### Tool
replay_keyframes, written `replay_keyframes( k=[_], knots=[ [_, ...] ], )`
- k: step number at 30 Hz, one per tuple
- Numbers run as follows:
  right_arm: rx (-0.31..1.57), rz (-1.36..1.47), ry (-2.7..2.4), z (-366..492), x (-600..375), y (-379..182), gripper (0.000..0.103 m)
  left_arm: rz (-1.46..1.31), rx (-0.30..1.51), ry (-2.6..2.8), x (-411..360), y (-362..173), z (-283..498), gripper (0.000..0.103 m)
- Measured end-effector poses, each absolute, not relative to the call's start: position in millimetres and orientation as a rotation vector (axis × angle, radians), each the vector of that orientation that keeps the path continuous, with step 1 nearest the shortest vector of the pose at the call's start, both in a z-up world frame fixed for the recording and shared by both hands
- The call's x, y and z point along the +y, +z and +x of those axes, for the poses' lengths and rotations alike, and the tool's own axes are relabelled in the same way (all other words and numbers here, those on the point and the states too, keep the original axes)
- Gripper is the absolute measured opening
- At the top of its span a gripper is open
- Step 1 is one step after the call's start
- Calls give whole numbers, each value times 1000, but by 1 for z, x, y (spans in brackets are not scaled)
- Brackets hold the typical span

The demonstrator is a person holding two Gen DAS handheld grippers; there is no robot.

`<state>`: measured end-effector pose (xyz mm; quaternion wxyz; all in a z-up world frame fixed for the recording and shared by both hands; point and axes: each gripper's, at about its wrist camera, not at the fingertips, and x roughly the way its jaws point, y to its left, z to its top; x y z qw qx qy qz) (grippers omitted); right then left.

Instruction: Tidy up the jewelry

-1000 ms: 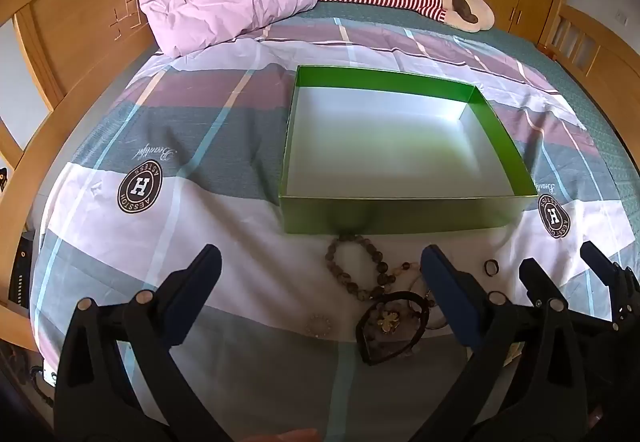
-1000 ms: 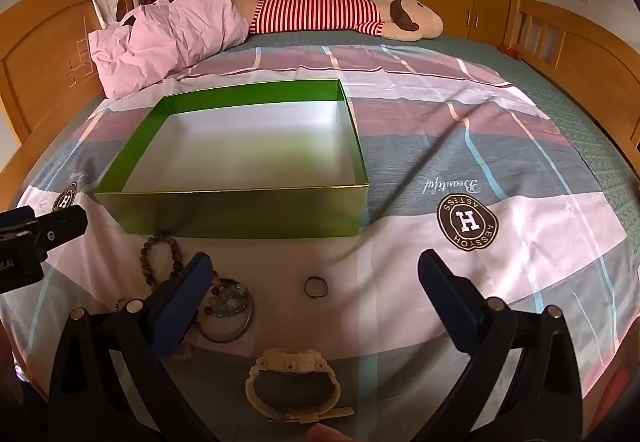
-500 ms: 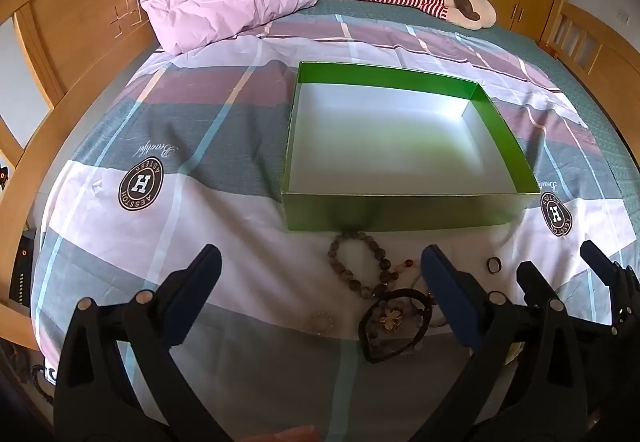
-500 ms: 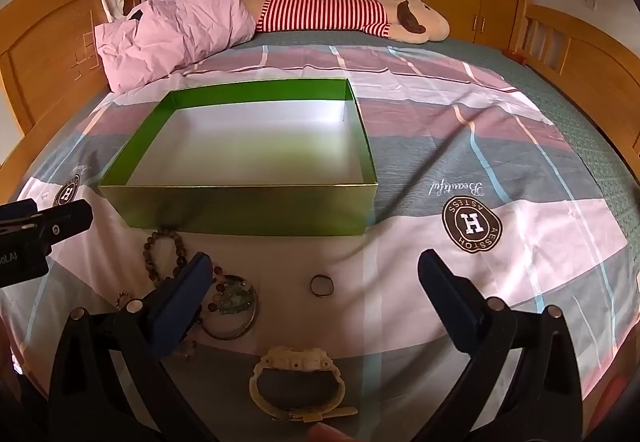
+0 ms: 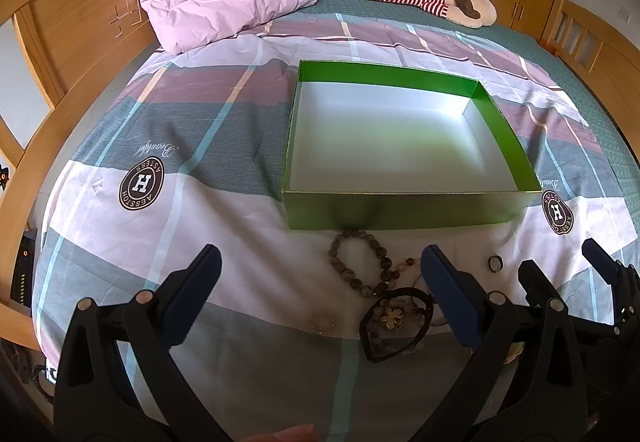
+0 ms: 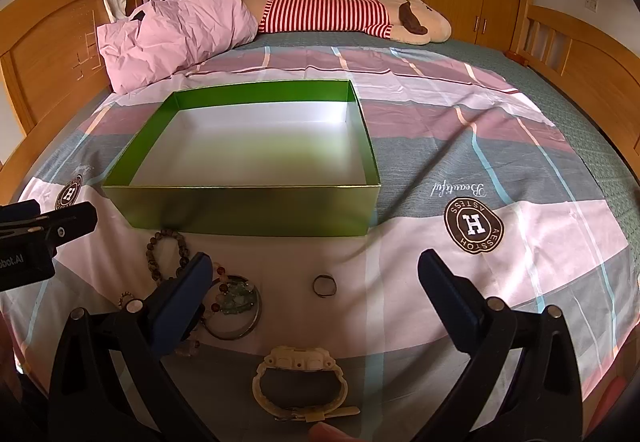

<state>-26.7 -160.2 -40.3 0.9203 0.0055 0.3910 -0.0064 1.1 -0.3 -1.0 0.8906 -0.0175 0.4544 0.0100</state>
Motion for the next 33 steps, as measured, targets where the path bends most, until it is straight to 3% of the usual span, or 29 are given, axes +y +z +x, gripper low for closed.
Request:
replay_keyframes(
  k=[33],
  knots=[
    [807,11,-5,-27,-160,-39,102,-17,955,26,5,-11,-3,101]
  ],
)
